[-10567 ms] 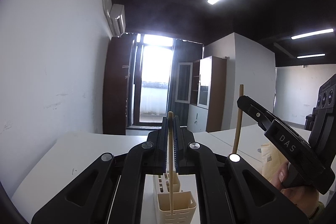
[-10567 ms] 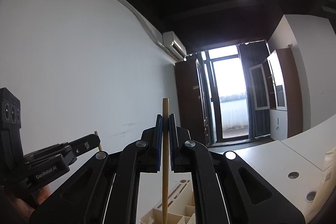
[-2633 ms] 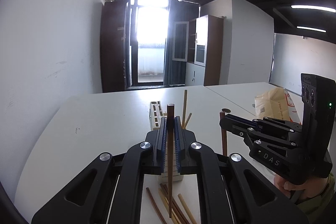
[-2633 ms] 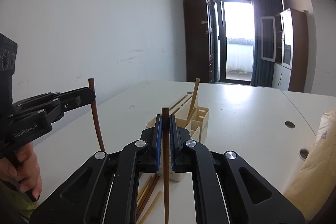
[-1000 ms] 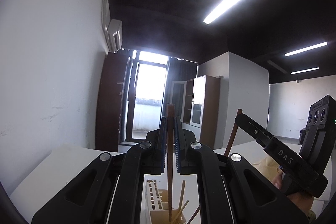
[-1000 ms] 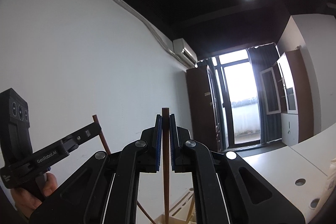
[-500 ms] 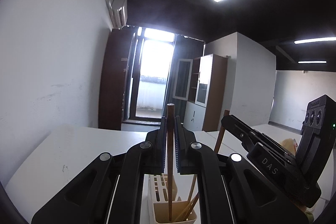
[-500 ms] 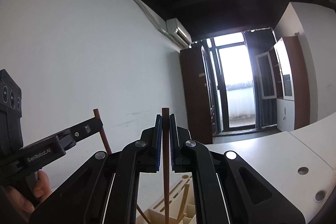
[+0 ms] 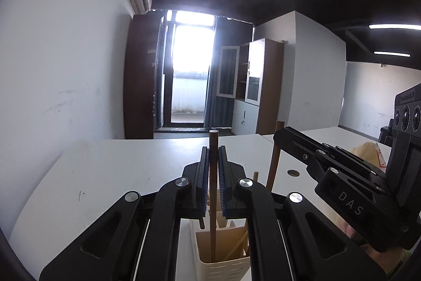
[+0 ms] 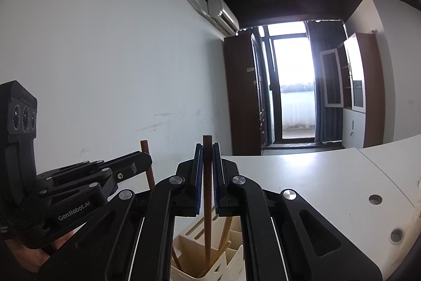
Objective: Organize utensils
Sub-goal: 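Lower the brown chopstick into the holder with the right tool, then open the right tool to release the chopstick and pull back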
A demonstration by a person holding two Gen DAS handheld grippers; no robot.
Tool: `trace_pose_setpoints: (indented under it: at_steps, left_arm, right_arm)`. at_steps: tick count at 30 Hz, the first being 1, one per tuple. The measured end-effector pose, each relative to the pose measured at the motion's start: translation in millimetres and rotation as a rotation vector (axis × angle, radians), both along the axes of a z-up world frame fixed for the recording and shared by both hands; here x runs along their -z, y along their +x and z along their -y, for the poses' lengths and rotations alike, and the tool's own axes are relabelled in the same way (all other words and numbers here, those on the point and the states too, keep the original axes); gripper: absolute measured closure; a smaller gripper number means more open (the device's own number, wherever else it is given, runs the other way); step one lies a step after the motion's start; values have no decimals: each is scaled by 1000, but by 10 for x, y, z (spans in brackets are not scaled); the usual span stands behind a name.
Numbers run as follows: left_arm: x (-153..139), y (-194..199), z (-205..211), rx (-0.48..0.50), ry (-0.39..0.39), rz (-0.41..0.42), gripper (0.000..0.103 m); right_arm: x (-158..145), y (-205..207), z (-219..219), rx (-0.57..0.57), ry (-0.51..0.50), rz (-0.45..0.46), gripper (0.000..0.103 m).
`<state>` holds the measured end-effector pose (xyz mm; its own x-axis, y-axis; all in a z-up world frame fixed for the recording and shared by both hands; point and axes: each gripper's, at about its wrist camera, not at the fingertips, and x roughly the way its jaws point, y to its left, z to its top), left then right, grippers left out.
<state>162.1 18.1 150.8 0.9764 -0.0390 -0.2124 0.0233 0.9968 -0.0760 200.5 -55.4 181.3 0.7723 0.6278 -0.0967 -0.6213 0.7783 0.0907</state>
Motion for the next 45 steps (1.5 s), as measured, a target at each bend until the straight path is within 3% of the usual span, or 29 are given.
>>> trace_pose_setpoints:
  at_steps: [11,23,29,32,40,45]
  left_arm:
    - [48,41,-112,12,6,-58,96]
    - [-20,-50,-103,4,25,-4,96]
    - [19,81,-174,13,13,-60,96]
    - [3,88,-243,19,-23,-73,91]
    - [-84,-78,-277,17,-32,-49,85]
    - [-108,-207,-227,13,-15,-46,81]
  right_arm:
    - [137,29,-43,-15,-80,-49,95]
    - [246,38,-75,-19,-131,-82,95]
    - [277,97,-26,-7,-130,-107,94]
    - [273,112,32,3,-117,-120,80]
    - [263,102,119,24,-110,-124,79]
    - [272,14,122,26,-115,-119,72]
